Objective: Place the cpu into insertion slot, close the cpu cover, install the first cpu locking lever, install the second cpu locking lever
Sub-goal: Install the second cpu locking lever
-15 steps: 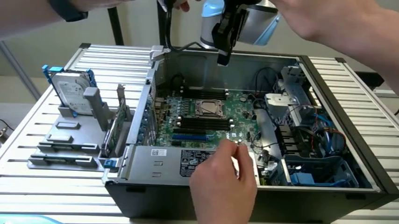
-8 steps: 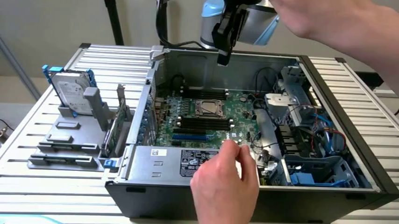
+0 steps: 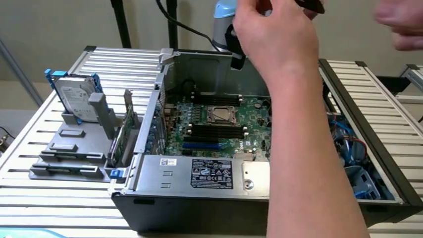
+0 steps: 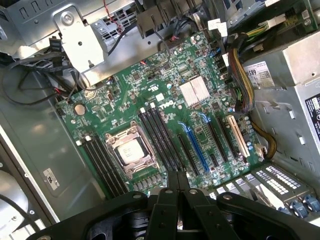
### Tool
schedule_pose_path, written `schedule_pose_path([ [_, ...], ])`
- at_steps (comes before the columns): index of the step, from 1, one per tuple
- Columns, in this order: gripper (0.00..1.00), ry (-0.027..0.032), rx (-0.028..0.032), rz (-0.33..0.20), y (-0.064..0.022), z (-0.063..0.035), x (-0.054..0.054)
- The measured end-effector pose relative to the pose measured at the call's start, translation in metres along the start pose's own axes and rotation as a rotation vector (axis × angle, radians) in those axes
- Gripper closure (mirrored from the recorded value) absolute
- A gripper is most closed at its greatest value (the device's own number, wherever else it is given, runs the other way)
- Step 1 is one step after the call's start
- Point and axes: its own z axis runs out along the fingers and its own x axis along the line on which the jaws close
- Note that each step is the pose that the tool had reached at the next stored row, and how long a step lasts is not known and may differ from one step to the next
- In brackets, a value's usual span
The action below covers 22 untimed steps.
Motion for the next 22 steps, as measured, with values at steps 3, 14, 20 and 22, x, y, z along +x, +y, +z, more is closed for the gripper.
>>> schedule_pose_path([
  [3, 0.89, 0.0, 0.0, 0.0, 0.0, 0.0, 0.0],
  [14, 0.89, 0.0, 0.0, 0.001, 0.0001, 0.0, 0.0],
  [20, 0.89, 0.0, 0.0001, 0.001, 0.0001, 0.0, 0.0],
  [22, 0.89, 0.0, 0.0001, 0.001, 0.0001, 0.0, 0.0],
])
